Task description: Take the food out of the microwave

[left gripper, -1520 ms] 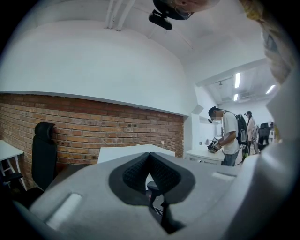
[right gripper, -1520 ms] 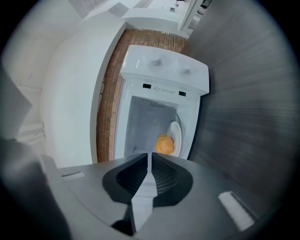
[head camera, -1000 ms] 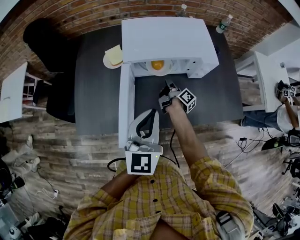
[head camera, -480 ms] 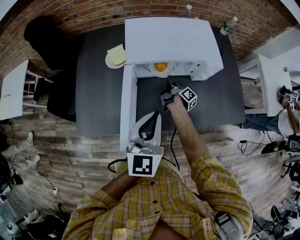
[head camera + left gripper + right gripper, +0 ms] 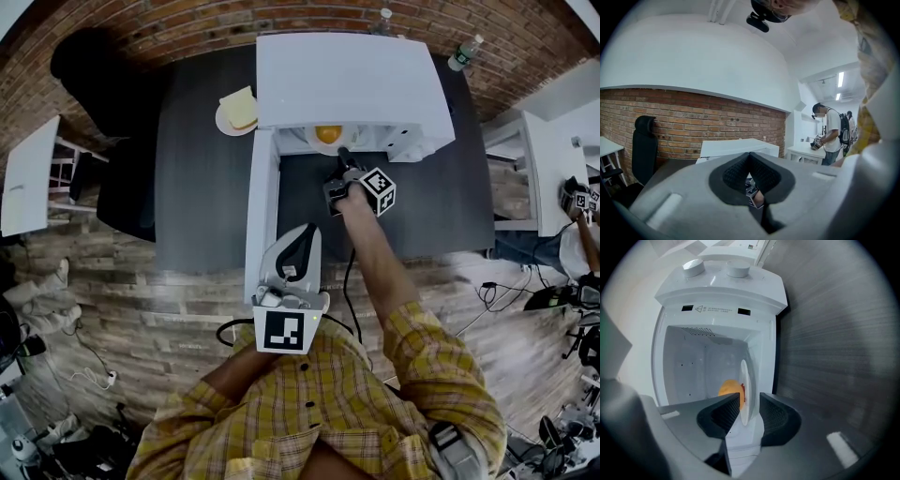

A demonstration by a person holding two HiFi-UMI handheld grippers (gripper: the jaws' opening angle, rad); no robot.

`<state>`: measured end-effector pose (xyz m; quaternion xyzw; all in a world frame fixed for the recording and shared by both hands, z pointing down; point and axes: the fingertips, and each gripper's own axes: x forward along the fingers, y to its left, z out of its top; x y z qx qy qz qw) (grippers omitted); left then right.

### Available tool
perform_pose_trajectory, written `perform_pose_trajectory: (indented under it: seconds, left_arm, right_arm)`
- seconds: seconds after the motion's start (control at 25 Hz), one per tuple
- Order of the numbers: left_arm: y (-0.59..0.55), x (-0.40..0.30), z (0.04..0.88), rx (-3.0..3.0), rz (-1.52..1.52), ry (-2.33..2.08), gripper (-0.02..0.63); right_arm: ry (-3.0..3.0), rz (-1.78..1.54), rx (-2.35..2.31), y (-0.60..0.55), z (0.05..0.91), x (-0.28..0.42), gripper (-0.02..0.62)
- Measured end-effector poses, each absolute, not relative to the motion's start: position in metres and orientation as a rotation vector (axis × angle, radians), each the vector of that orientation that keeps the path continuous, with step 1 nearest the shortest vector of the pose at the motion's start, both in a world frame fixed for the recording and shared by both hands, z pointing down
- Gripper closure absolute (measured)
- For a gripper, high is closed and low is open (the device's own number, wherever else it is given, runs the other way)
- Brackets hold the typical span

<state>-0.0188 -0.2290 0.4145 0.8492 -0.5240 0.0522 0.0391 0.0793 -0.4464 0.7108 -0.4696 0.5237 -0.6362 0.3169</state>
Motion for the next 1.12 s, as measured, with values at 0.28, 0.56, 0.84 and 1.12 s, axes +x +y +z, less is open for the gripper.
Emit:
perform_pose_trajectory:
  seconds: [0.28,0.56,0.84,1.12]
  left_arm:
    - [-0.234,-0.024,0.417,2.555,0.113,-1.612,0.606]
    - [-0.232,-0.022,0.419,2.569,0.123,-1.609,0.606]
    - [-0.228,-0.016,0.421,2.612,0.171,-1.582,0.606]
    - [-0.224,-0.016,0.417,2.586,0.11,-1.587,0.606]
  right_arm:
    - [1.35,-1.676,-1.245,-0.454,0.714,0.075,0.485]
    - [1.359,-1.659,-1.246,-0.455,0.713,0.074,0.559]
    - [1.355,-1.622,-1.261,-0.456,0.707,0.079,0.577]
    - [1.339,-1.607,-1.26,-0.449,0.703,0.084,0.578]
